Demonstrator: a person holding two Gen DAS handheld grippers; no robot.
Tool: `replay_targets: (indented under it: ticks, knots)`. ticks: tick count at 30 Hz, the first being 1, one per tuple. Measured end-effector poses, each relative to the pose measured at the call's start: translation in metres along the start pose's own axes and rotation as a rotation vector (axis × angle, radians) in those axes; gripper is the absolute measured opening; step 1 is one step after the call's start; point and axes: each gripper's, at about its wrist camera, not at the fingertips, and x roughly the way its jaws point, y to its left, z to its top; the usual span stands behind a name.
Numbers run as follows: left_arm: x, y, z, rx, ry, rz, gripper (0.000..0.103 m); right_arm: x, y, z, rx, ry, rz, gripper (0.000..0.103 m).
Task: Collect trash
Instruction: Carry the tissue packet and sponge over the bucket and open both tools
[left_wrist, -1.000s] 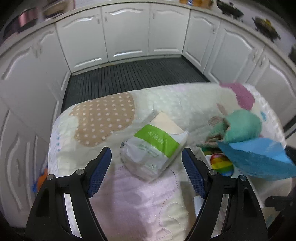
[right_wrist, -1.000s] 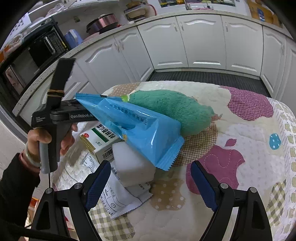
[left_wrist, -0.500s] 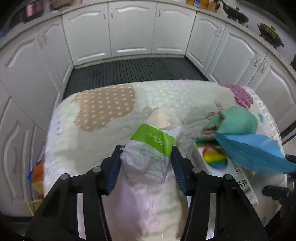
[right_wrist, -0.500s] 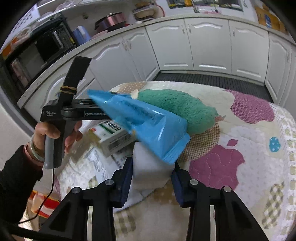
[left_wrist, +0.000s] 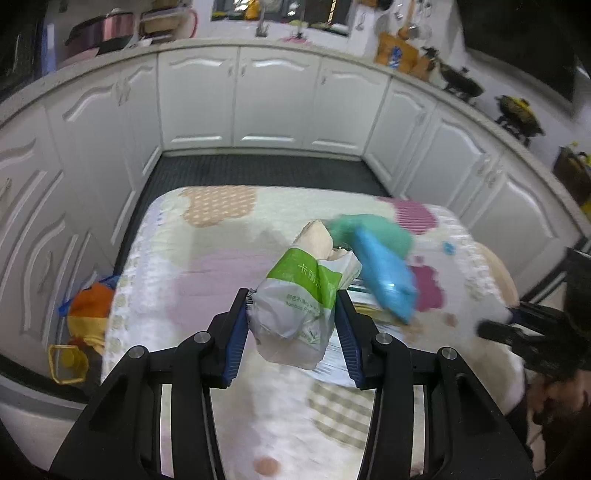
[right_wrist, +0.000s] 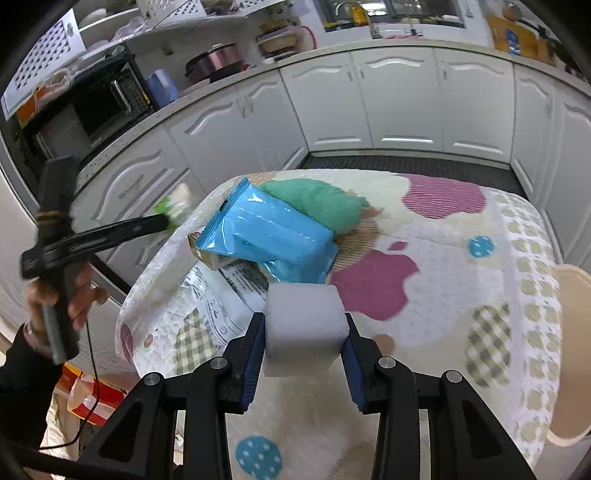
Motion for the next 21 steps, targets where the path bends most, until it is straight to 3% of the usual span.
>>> replay_targets:
  ticks: [8,21]
  knots:
    - [-0.017,-0.072,-0.009,0.078,-0.028,-0.072,0.043,-0.034,-0.017,-0.009,0.024,-0.050,-0.042,0.038]
    - [0.027,-0.196,-0.015,0.206,0.018,-0.177,0.043,-0.086,-0.076,-0.025,0.104,-0.096,-0.182,0.038]
